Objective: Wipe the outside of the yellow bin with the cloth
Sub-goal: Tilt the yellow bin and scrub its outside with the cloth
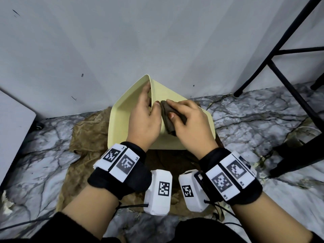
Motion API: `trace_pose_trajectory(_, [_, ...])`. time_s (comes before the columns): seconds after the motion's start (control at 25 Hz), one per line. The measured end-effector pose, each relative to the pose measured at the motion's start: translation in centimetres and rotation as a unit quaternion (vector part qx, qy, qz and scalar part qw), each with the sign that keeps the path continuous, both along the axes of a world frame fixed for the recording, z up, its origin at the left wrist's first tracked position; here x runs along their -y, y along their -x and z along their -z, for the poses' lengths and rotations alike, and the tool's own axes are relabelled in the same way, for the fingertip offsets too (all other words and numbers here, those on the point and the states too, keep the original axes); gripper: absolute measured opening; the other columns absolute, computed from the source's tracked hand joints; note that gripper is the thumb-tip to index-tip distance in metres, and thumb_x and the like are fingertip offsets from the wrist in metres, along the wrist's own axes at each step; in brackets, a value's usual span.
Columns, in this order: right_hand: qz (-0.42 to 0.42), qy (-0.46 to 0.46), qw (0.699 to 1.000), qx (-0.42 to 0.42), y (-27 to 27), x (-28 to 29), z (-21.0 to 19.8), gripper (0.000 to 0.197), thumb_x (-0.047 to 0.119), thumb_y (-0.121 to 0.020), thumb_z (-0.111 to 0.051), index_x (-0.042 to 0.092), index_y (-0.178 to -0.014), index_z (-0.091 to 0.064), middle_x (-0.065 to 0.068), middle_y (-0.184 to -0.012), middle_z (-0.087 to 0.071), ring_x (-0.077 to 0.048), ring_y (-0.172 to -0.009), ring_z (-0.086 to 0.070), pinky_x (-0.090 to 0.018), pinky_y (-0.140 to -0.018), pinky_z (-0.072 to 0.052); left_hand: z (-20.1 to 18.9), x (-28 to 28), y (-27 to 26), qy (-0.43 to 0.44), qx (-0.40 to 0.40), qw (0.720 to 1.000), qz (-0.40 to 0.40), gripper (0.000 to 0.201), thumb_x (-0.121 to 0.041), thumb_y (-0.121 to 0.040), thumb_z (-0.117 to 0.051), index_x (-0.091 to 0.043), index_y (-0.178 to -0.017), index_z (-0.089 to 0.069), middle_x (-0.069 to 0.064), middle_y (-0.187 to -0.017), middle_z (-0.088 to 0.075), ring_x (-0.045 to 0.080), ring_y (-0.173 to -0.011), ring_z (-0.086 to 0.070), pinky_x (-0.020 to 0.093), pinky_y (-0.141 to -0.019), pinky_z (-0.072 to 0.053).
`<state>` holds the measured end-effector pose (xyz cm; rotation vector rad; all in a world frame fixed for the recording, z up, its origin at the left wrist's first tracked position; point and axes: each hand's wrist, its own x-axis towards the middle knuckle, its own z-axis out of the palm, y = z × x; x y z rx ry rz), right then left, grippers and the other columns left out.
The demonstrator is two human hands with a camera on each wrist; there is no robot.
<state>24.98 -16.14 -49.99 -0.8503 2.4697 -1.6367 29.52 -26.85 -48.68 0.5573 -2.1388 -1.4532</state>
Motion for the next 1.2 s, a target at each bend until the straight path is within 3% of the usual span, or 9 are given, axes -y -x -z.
trace_pose_trajectory(0.08, [0.002,-0.012,1.0,0.023,0.7,0.0,0.5,0.033,0.013,-0.085,-0.054,0.021,-0.117,-0.059,-0.005,-0.106,-0.06,-0.028,-0.106,-0.053,-0.035,-0.098,-0.042,0.3,0.4,-0.2,-0.005,0.0,1.0,-0.002,0.057,-0.022,-0.081,-0.041,-0.022,-0.137,-0.032,-0.033,-0.091,-0.051,-0.022,-0.08,-0.052,0.017,-0.085,-0.043])
trace_pose_trajectory(0.24, [0.052,-0.08,0.992,0.085,3.5,-2.2,3.3,0.033,0.011,-0.087,-0.052,0.018,-0.118,-0.058,-0.01,-0.117,-0.058,-0.023,-0.112,-0.052,-0.013,-0.089,-0.032,0.4,1.3,-0.5,-0.003,0.002,1.0,0.0,0.051,-0.009,-0.09,-0.042,-0.022,-0.138,-0.031,-0.033,-0.096,-0.051,-0.021,-0.082,-0.053,0.02,-0.086,-0.044])
trace_pose_trajectory(0.44, [0.126,-0.142,0.966,0.177,6.5,-5.5,7.8,0.034,0.011,-0.089,-0.049,0.015,-0.122,-0.055,-0.014,-0.128,-0.056,-0.029,-0.12,-0.05,-0.028,-0.1,-0.036,0.4,1.7,-0.4,-0.011,0.005,1.0,-0.002,0.049,-0.007,-0.092,-0.04,-0.023,-0.137,-0.031,-0.033,-0.096,-0.05,-0.023,-0.083,-0.052,0.009,-0.081,-0.042])
trace_pose_trajectory(0.64, [0.156,-0.147,0.952,0.218,7.3,-6.3,8.9,0.035,0.011,-0.089,-0.049,0.017,-0.123,-0.054,-0.01,-0.134,-0.054,-0.029,-0.124,-0.047,-0.034,-0.106,-0.036,0.5,1.4,-0.3,0.004,0.013,1.0,-0.009,0.049,-0.007,-0.091,-0.04,-0.022,-0.137,-0.032,-0.038,-0.095,-0.047,-0.027,-0.083,-0.049,0.006,-0.081,-0.039])
trace_pose_trajectory(0.76, [0.142,-0.141,0.959,0.198,6.6,-5.5,8.4,0.037,0.012,-0.089,-0.048,0.017,-0.125,-0.052,-0.013,-0.132,-0.051,-0.03,-0.123,-0.046,-0.033,-0.105,-0.035,0.3,1.6,-0.3,0.004,0.01,1.0,-0.008,0.05,-0.007,-0.091,-0.04,-0.023,-0.137,-0.033,-0.037,-0.099,-0.048,-0.025,-0.089,-0.049,0.007,-0.084,-0.04])
trace_pose_trajectory(0.92, [0.125,-0.105,0.976,0.143,4.4,-3.6,6.1,0.036,0.012,-0.089,-0.049,0.019,-0.124,-0.053,-0.013,-0.126,-0.049,-0.029,-0.12,-0.045,-0.032,-0.106,-0.033,0.0,1.1,-0.4,0.002,0.014,1.0,-0.015,0.05,-0.008,-0.091,-0.04,-0.021,-0.138,-0.032,-0.02,-0.119,-0.052,-0.012,-0.104,-0.051,0.004,-0.088,-0.039])
trace_pose_trajectory(1.0, [0.096,-0.08,0.986,0.107,3.3,-2.3,4.3,0.036,0.012,-0.088,-0.051,0.02,-0.122,-0.055,-0.01,-0.122,-0.052,-0.028,-0.117,-0.046,-0.028,-0.102,-0.034,0.0,0.8,-0.5,0.01,0.019,1.0,-0.019,0.05,-0.009,-0.091,-0.041,-0.021,-0.138,-0.032,-0.019,-0.118,-0.052,-0.011,-0.102,-0.052,0.002,-0.086,-0.039])
trace_pose_trajectory(1.12, [0.044,-0.039,0.997,0.048,1.7,0.0,1.7,0.036,0.01,-0.086,-0.052,0.021,-0.12,-0.057,-0.009,-0.114,-0.057,-0.031,-0.111,-0.049,-0.03,-0.101,-0.036,0.0,0.7,-0.5,0.021,0.018,0.999,-0.021,0.05,-0.009,-0.09,-0.042,-0.021,-0.138,-0.032,-0.008,-0.129,-0.054,0.002,-0.113,-0.053,0.021,-0.097,-0.043])
trace_pose_trajectory(1.2, [0.021,-0.028,0.999,0.016,0.8,1.1,0.5,0.037,0.01,-0.085,-0.053,0.022,-0.119,-0.057,-0.008,-0.109,-0.058,-0.03,-0.107,-0.049,-0.023,-0.095,-0.033,0.0,0.6,-0.6,0.042,0.021,0.999,-0.018,0.051,-0.008,-0.089,-0.042,-0.02,-0.137,-0.033,-0.004,-0.134,-0.052,0.004,-0.118,-0.049,0.019,-0.098,-0.04])
